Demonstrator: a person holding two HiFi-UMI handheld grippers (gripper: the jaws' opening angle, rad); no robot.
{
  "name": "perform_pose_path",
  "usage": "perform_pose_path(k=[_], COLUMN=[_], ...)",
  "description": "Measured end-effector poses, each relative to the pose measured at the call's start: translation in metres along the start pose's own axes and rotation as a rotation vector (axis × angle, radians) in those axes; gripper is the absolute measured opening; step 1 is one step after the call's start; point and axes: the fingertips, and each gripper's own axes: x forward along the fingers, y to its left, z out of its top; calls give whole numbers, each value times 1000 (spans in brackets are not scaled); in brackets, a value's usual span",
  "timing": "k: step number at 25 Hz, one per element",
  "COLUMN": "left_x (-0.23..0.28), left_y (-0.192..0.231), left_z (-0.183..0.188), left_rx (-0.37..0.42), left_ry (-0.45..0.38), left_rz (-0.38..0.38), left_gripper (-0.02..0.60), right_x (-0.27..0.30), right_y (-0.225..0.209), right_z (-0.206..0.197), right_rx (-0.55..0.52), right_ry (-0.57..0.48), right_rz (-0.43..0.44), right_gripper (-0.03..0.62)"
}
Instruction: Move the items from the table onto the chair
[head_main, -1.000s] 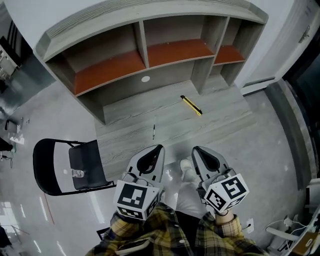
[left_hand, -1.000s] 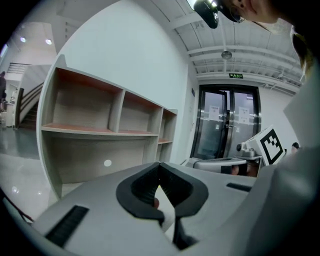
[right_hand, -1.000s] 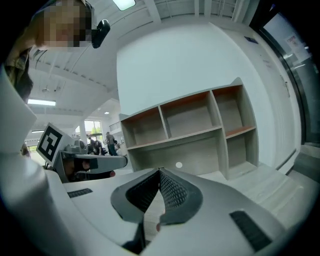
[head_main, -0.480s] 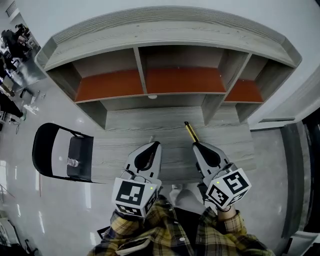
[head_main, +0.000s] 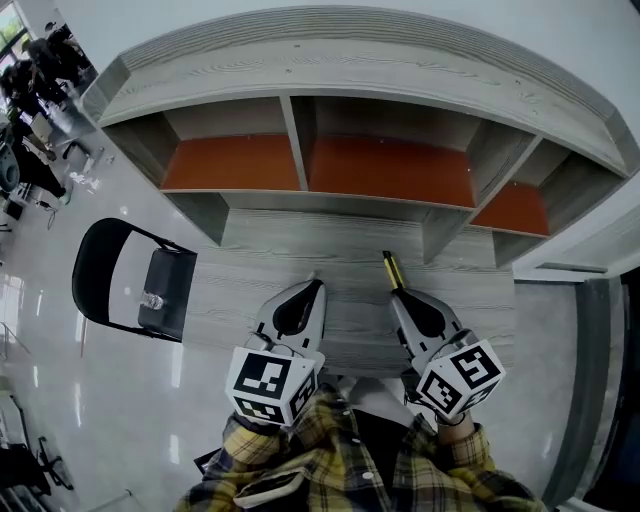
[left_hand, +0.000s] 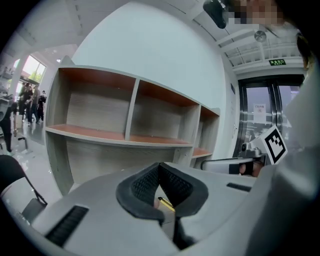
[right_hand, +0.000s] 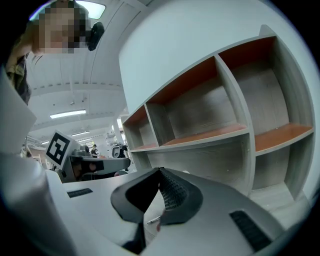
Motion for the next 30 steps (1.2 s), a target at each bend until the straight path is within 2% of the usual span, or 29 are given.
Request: perform_pose_path(k=[10, 15, 18, 24, 30], left_x=[13, 19, 21, 31, 56], left_y=[23, 27, 29, 47, 67], left_z=[10, 2, -4, -34, -95], left_rx=[-47, -51, -52, -19, 9], left_ry=[-13, 24, 49, 153, 320], left_rz=[21, -1, -18, 8, 5], left_gripper=[9, 63, 126, 147, 147], right_x=[22, 24, 22, 19, 17], right_y=[2, 1, -1, -4, -8], right_z=[-5, -7, -9, -17, -40], right_rx=[15, 10, 17, 46, 82], right_ry=[46, 55, 59, 66, 103], right_rz=[22, 19, 11, 1, -13], right_gripper=[17, 17, 17, 17, 17])
